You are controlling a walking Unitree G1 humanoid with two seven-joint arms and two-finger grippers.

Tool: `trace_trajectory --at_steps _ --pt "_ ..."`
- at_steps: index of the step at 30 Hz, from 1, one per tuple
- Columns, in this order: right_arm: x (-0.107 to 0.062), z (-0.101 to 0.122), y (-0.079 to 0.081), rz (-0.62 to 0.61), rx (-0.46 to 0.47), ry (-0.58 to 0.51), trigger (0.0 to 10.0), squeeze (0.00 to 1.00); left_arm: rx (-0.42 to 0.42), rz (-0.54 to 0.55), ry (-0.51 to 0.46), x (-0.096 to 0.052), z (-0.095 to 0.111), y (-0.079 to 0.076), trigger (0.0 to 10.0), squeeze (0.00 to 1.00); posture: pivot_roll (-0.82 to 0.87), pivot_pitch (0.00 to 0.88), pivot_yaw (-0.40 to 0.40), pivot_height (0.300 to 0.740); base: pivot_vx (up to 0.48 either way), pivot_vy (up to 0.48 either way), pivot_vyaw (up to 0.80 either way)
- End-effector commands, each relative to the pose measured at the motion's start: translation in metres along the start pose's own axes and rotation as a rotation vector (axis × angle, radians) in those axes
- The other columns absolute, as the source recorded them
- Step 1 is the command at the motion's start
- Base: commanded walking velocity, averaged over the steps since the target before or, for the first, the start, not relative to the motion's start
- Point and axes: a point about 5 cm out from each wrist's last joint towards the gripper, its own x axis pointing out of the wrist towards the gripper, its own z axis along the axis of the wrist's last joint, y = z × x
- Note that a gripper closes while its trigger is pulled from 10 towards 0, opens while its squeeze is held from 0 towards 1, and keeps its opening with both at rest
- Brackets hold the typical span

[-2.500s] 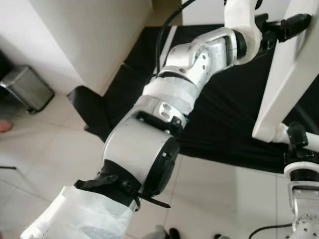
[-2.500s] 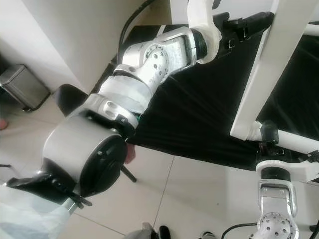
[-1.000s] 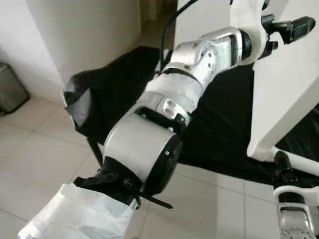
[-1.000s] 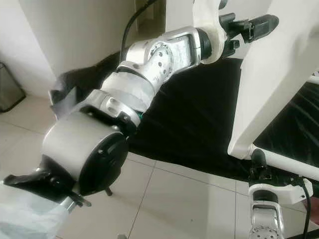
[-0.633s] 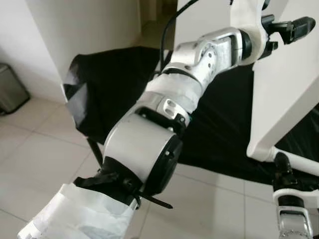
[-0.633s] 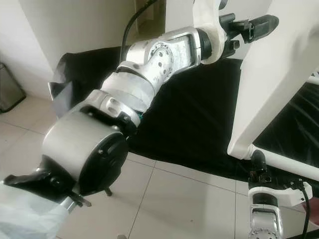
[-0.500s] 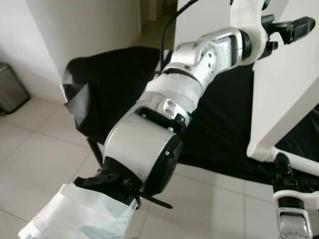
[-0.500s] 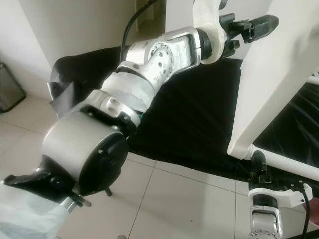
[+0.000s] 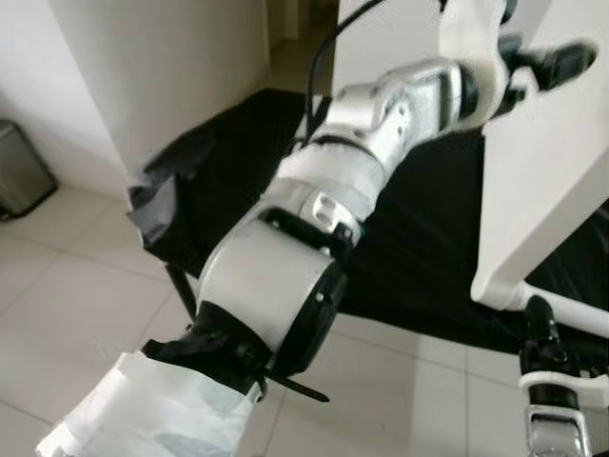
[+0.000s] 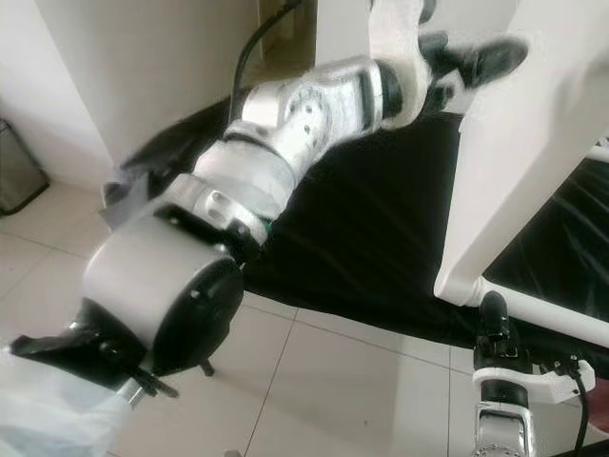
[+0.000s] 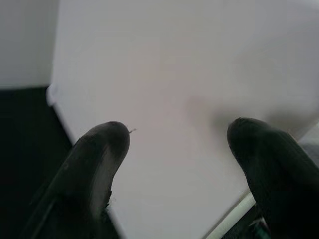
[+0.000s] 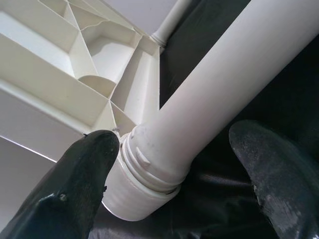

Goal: Building children table

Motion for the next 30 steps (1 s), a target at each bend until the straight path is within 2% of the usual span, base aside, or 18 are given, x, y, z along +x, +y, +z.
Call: trace_trajectory --at_steps 1,8,9,12,16,18,20,22,23,24,25,26,30 --pt "-0.168 0.004 0.07 0.428 0.087 0.232 10.0 0.0 0.038 -0.335 0.032 -0.002 -0.003 -0.016 10.0 0.0 -0.08 0.0 0.0 0.74 0.0 0.0 0.0" --pt "-0.168 0.004 0.07 0.428 0.087 0.232 10.0 0.0 0.038 -0.335 0.032 -0.002 -0.003 -0.016 10.0 0.0 -0.08 0.0 0.0 0.74 0.0 0.0 0.0" --pt "-0.164 0.003 0.075 0.434 0.085 0.229 10.0 0.0 0.038 -0.333 0.033 -0.003 -0.004 -0.015 10.0 0.0 -0.08 0.0 0.0 0.74 0.0 0.0 0.0" --pt "-0.153 -0.004 0.082 0.453 0.09 0.242 10.0 0.0 0.049 -0.3 0.039 -0.008 -0.016 -0.003 10.0 0.0 -0.08 0.0 0.0 0.74 0.0 0.0 0.0" --pt "-0.152 -0.005 0.082 0.46 0.09 0.24 10.0 0.0 0.054 -0.28 0.045 -0.012 -0.024 0.006 10.0 0.0 -0.08 0.0 0.0 0.74 0.0 0.0 0.0" --pt "-0.151 -0.004 0.083 0.47 0.085 0.236 10.0 0.0 0.043 -0.24 0.067 -0.02 -0.037 0.021 10.0 0.0 -0.08 0.0 0.0 0.74 0.0 0.0 0.0" --pt "-0.151 -0.004 0.083 0.47 0.085 0.236 10.0 0.0 0.043 -0.24 0.067 -0.02 -0.037 0.021 10.0 0.0 -0.08 0.0 0.0 0.74 0.0 0.0 0.0" --pt "-0.152 -0.004 0.084 0.486 0.084 0.238 10.0 0.0 0.047 -0.191 0.085 -0.031 -0.049 0.037 10.0 0.0 -0.08 0.0 0.0 0.74 0.0 0.0 0.0" --pt "-0.153 -0.003 0.085 0.497 0.081 0.244 10.0 0.0 0.045 -0.142 0.092 -0.039 -0.054 0.051 10.0 0.0 -0.09 0.0 0.0 0.74 0.0 0.0 0.0" --pt "-0.153 -0.003 0.085 0.497 0.081 0.244 10.0 0.0 0.045 -0.142 0.092 -0.039 -0.054 0.051 10.0 0.0 -0.09 0.0 0.0 0.74 0.0 0.0 0.0" --pt "-0.153 -0.002 0.086 0.506 0.076 0.245 10.0 0.0 0.047 -0.098 0.089 -0.047 -0.058 0.062 10.0 0.0 -0.09 0.0 0.0 0.74 0.0 0.0 0.0" --pt "-0.152 -0.001 0.086 0.508 0.072 0.243 10.0 0.0 0.038 -0.057 0.087 -0.054 -0.062 0.072 10.0 0.0 -0.09 0.161 0.268 0.74 0.0 0.0 0.0" --pt "-0.152 -0.001 0.086 0.508 0.072 0.243 10.0 0.0 0.038 -0.057 0.087 -0.054 -0.062 0.072 10.0 0.0 -0.09 0.161 0.268 0.74 0.0 0.0 0.0"
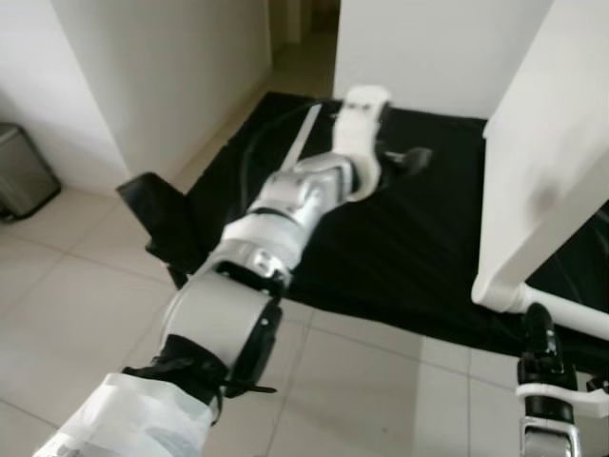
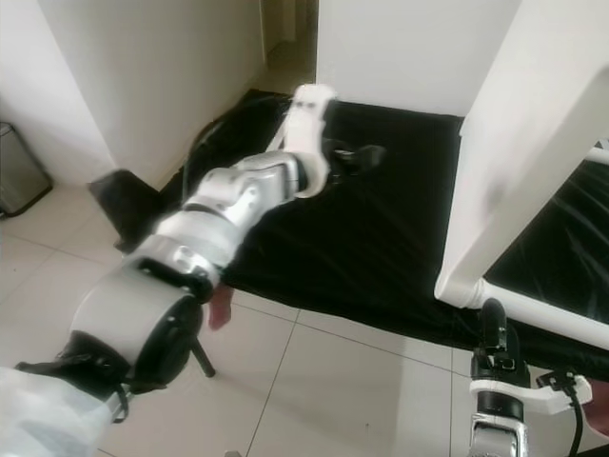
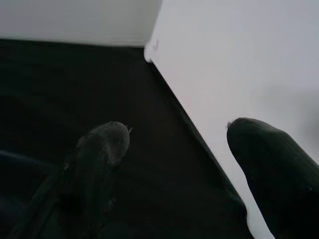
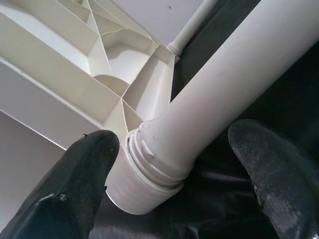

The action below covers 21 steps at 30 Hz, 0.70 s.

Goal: Building children table

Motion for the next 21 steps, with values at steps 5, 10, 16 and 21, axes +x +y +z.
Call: trace_trajectory --at_steps 5,10,16,21 --pt "-0.1342 0.0162 0.109 0.433 0.114 0.287 10.0 0.0 0.014 -0.346 0.038 0.0009 -0.0019 -0.0232 10.0 0.0 -0.09 0.161 0.268 0.74 0.0 0.0 0.0" --pt "-0.1342 0.0162 0.109 0.433 0.114 0.287 10.0 0.0 0.014 -0.346 0.038 0.0009 -0.0019 -0.0232 10.0 0.0 -0.09 0.161 0.268 0.74 0.0 0.0 0.0" --pt "-0.1342 0.0162 0.109 0.433 0.114 0.287 10.0 0.0 0.014 -0.346 0.038 0.0009 -0.0019 -0.0232 10.0 0.0 -0.09 0.161 0.268 0.74 0.0 0.0 0.0" --pt "-0.1342 0.0162 0.109 0.433 0.114 0.287 10.0 0.0 0.014 -0.346 0.038 0.0009 -0.0019 -0.0232 10.0 0.0 -0.09 0.161 0.268 0.74 0.0 0.0 0.0"
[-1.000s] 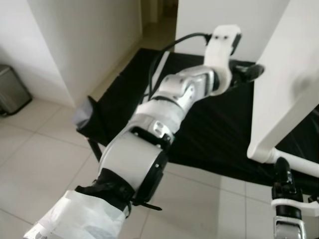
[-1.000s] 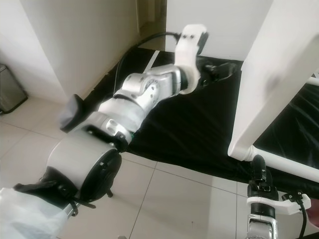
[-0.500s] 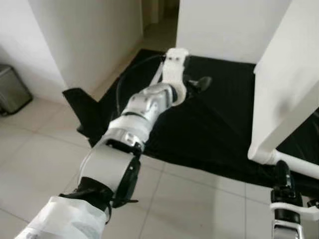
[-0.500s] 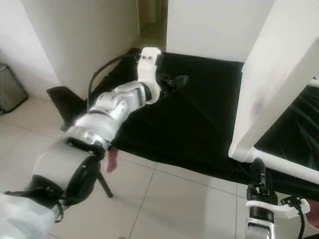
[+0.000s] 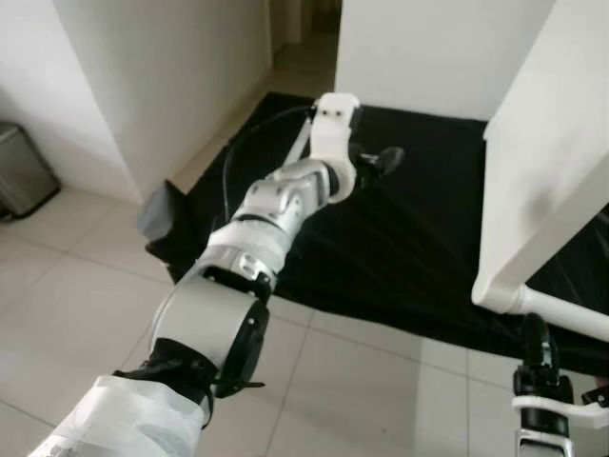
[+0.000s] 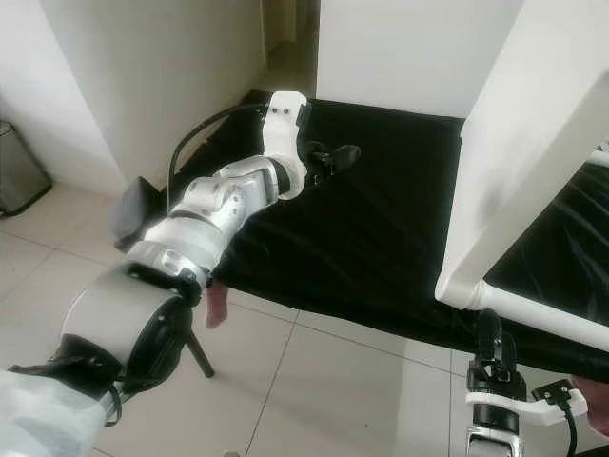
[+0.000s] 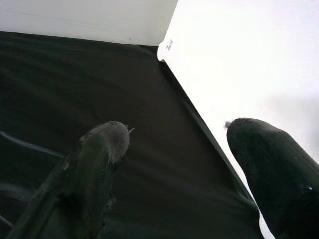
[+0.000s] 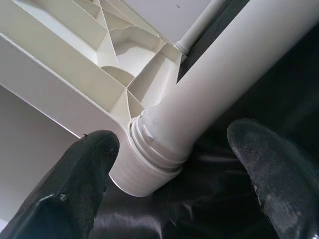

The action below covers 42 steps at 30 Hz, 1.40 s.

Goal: Building children table

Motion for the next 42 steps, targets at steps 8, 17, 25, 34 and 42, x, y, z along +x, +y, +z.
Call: trace_trajectory --at_steps 8,17,25,34,42 --pt "-0.117 0.023 0.122 0.388 0.126 0.28 10.0 0.0 0.03 -0.366 0.038 0.003 0.003 -0.031 10.0 0.0 -0.09 0.161 0.268 0.74 0.0 0.0 0.0" --pt "-0.117 0.023 0.122 0.388 0.126 0.28 10.0 0.0 0.03 -0.366 0.038 0.003 0.003 -0.031 10.0 0.0 -0.09 0.161 0.268 0.74 0.0 0.0 0.0" --pt "-0.117 0.023 0.122 0.388 0.126 0.28 10.0 0.0 0.03 -0.366 0.038 0.003 0.003 -0.031 10.0 0.0 -0.09 0.161 0.268 0.74 0.0 0.0 0.0" --pt "-0.117 0.023 0.122 0.388 0.126 0.28 10.0 0.0 0.03 -0.366 0.038 0.003 0.003 -0.031 10.0 0.0 -0.09 0.161 0.268 0.74 0.0 0.0 0.0" --pt "-0.076 -0.018 0.028 -0.216 -0.563 0.433 10.0 0.0 0.011 -0.058 -0.178 -0.024 -0.043 0.02 10.0 0.0 -0.12 0.0 0.0 0.74 0.0 0.0 0.0"
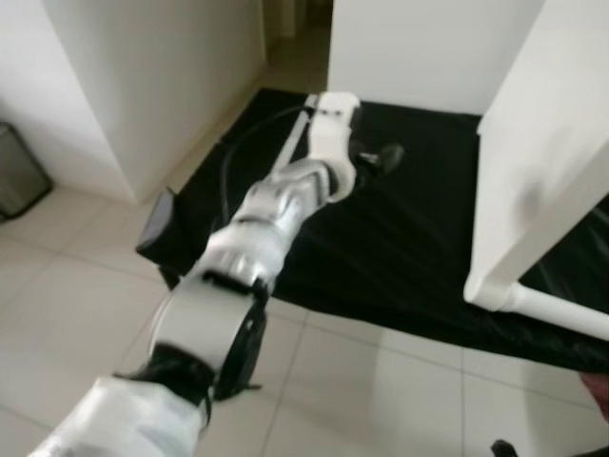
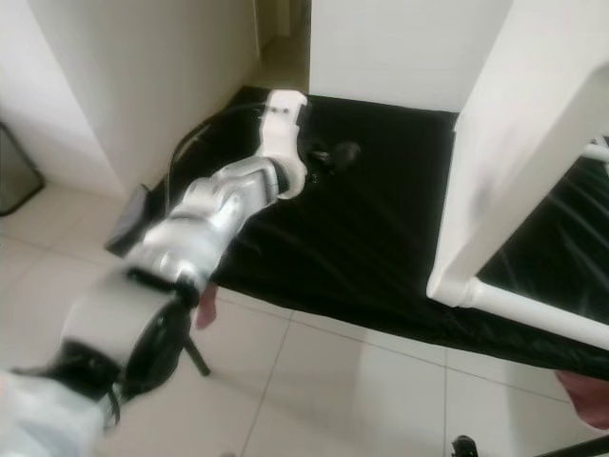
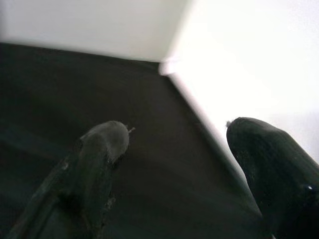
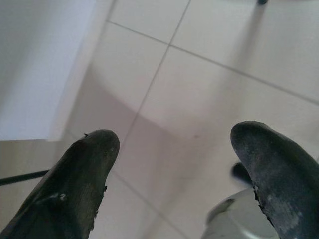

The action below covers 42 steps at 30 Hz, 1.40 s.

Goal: Building children table

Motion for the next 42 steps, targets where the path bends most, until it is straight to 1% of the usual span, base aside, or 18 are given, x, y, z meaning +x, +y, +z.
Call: trace_trajectory --at_steps 1,2,3,4,7,8,9,12,14,15,19,20,21,22,24,25,30,42 --pt "-0.04 -0.004 0.048 0.409 -0.738 -0.151 10.0 0.0 0.035 -0.136 -0.048 -0.002 0.003 -0.006 10.0 0.0 -0.12 0.0 0.0 0.74 0.0 0.0 0.0" --pt "-0.022 -0.012 0.027 0.276 -0.798 -0.116 10.0 0.0 0.033 -0.136 -0.052 -0.002 0.003 -0.006 10.0 0.0 -0.12 0.0 0.0 0.74 0.0 0.0 0.0" --pt "-0.005 -0.024 0.0 0.122 -0.837 -0.015 10.0 0.0 0.034 -0.133 -0.051 -0.001 0.003 -0.007 10.0 0.0 -0.11 0.0 0.0 0.74 0.0 0.0 0.0" --pt "-0.005 -0.024 0.0 0.122 -0.837 -0.015 10.0 0.0 0.034 -0.133 -0.051 -0.001 0.003 -0.007 10.0 0.0 -0.11 0.0 0.0 0.74 0.0 0.0 0.0" --pt "0.002 -0.04 -0.039 -0.1 -0.893 0.183 10.0 0.0 0.03 -0.129 -0.046 0.0 0.003 -0.008 10.0 0.0 -0.11 0.0 0.0 0.74 0.0 0.0 0.0" --pt "0.002 -0.04 -0.039 -0.1 -0.893 0.183 10.0 0.0 0.03 -0.129 -0.046 0.0 0.003 -0.008 10.0 0.0 -0.11 0.0 0.0 0.74 0.0 0.0 0.0" --pt "-0.003 -0.053 -0.052 -0.14 -0.934 0.285 10.0 0.0 0.019 -0.129 -0.055 0.001 0.005 -0.009 10.0 0.0 -0.11 0.0 0.0 0.74 0.0 0.0 0.0" --pt "-0.008 -0.062 -0.058 -0.135 -1.009 0.363 10.0 0.0 0.021 -0.13 -0.06 0.001 0.006 -0.008 10.0 0.0 -0.1 0.0 0.0 0.74 0.0 0.0 0.0" --pt "-0.008 -0.062 -0.058 -0.135 -1.009 0.363 10.0 0.0 0.021 -0.13 -0.06 0.001 0.006 -0.008 10.0 0.0 -0.1 0.0 0.0 0.74 0.0 0.0 0.0" --pt "-0.01 -0.065 -0.061 -0.118 -1.054 0.399 10.0 0.0 0.036 -0.133 -0.074 0.0 0.005 -0.009 10.0 0.0 -0.09 0.0 0.0 0.74 0.0 0.0 0.0" --pt "-0.011 -0.068 -0.06 -0.071 -1.101 0.442 10.0 0.0 0.03 -0.123 -0.074 -0.001 0.003 -0.008 10.0 0.0 -0.09 0.0 0.0 0.74 0.0 0.0 0.0" --pt "-0.011 -0.071 -0.059 -0.039 -1.164 0.466 10.0 0.0 0.028 -0.118 -0.072 -0.001 0.002 -0.008 10.0 0.0 -0.08 0.0 0.0 0.74 0.0 0.0 0.0" --pt "-0.011 -0.071 -0.059 -0.039 -1.164 0.466 10.0 0.0 0.028 -0.118 -0.072 -0.001 0.002 -0.008 10.0 0.0 -0.08 0.0 0.0 0.74 0.0 0.0 0.0" --pt "-0.011 -0.073 -0.058 -0.013 -1.234 0.478 10.0 0.0 0.026 -0.115 -0.069 -0.001 0.002 -0.009 10.0 0.0 -0.08 0.0 0.0 0.74 0.0 0.0 0.0" --pt "-0.01 -0.074 -0.057 -0.004 -1.261 0.481 10.0 0.0 0.024 -0.111 -0.071 0.0 0.002 -0.009 10.0 0.0 -0.08 0.0 0.0 0.74 0.0 0.0 0.0" --pt "-0.01 -0.075 -0.055 -0.002 -1.252 0.477 10.0 0.0 0.024 -0.109 -0.072 0.0 0.002 -0.01 10.0 0.0 -0.08 0.078 0.172 0.74 0.0 0.0 0.0" --pt "-0.007 -0.076 -0.049 -0.018 -1.174 0.463 10.0 0.0 0.019 -0.091 -0.066 0.0 0.0 -0.009 10.0 0.0 -0.06 0.068 0.155 0.74 0.0 0.0 0.0" --pt "0.003 -0.065 -0.042 -0.061 -1.098 0.419 10.0 0.0 0.017 -0.07 -0.067 -0.002 0.003 -0.004 10.0 0.0 -0.05 0.054 0.144 0.74 0.0 0.0 0.0"
